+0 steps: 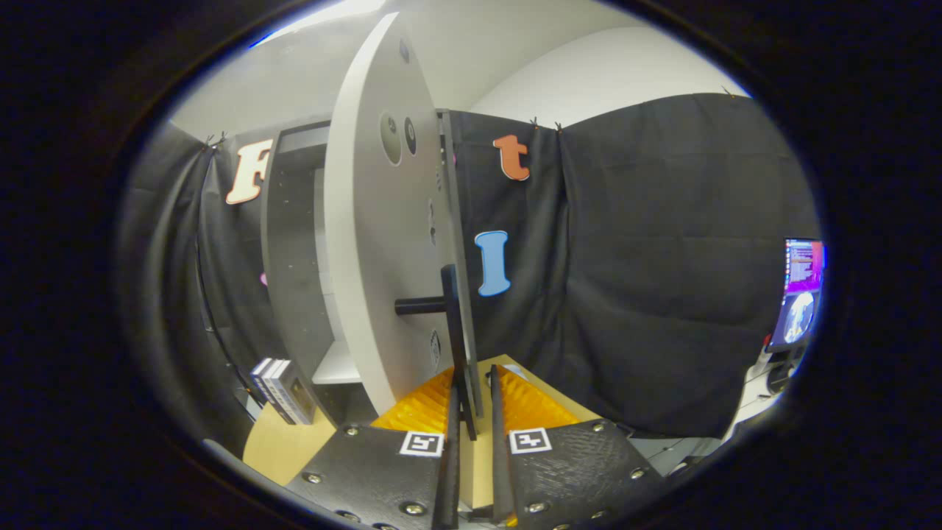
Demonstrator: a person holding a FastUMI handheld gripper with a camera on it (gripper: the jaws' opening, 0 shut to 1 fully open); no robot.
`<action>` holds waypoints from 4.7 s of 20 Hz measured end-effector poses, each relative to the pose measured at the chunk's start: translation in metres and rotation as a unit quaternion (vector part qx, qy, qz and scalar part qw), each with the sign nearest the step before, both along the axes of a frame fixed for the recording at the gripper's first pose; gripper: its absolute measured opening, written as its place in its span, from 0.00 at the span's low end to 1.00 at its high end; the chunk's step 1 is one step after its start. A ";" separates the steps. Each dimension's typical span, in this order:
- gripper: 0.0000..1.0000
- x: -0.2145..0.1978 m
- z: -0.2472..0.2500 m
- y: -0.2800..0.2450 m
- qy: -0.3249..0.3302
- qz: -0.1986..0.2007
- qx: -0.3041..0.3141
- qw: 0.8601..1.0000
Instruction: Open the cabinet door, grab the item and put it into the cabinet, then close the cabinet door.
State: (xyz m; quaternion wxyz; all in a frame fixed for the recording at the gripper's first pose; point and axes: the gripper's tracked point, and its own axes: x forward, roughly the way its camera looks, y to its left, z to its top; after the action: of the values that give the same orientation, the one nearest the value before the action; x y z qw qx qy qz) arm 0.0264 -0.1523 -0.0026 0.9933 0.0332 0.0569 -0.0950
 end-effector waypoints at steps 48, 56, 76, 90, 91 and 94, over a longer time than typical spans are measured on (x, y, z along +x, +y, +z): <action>1.00 0.046 -0.151 0.179 0.049 0.160 -0.003 0.986; 1.00 0.070 -0.284 0.245 0.134 0.200 -0.007 0.971; 0.55 0.084 -0.468 0.259 0.249 0.180 -0.002 0.952; 0.55 0.110 -0.304 0.232 0.153 0.196 0.000 0.969; 0.55 0.117 -0.282 0.230 0.137 0.197 0.002 0.971; 0.55 0.143 -0.214 0.228 0.087 0.202 0.000 0.975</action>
State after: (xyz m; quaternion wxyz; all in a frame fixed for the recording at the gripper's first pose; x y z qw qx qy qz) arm 0.1696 0.0756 -0.2162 0.9832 0.0130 0.1484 0.1055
